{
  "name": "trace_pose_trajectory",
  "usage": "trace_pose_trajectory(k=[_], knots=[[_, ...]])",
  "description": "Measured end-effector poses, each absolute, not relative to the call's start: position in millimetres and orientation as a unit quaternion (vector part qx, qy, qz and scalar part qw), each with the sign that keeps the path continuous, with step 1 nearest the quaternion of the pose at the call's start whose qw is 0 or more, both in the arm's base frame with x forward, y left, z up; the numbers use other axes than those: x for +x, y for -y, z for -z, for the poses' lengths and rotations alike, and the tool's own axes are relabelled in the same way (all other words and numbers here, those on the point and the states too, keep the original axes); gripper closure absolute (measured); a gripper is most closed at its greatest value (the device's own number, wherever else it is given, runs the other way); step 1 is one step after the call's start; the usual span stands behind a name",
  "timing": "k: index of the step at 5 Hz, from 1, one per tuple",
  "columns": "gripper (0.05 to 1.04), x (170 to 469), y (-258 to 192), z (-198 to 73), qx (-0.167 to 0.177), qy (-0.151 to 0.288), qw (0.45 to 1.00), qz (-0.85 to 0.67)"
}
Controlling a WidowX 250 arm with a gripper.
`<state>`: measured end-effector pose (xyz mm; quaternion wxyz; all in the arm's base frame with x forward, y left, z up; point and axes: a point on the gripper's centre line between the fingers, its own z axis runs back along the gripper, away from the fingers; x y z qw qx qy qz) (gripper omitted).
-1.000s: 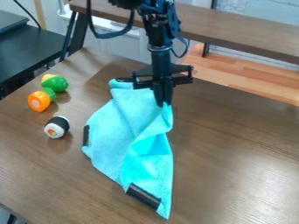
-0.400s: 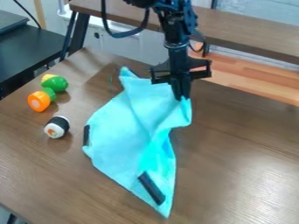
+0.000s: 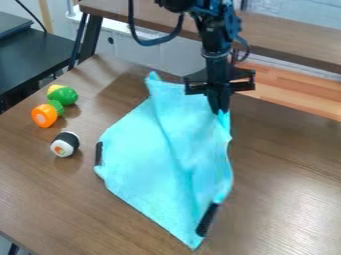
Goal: Unfold the cloth from top right to bottom left
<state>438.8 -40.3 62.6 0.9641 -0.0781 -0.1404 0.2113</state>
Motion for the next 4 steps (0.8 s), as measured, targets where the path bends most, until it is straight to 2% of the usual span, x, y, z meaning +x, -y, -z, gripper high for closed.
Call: trace_pose_trajectory(k=[3,4], knots=[[1.006,456.8,75.9,-55.1,-0.097,0.127,0.967,-0.198],[0.852,465.7,83.8,-54.4,-0.113,0.121,0.967,-0.193]])
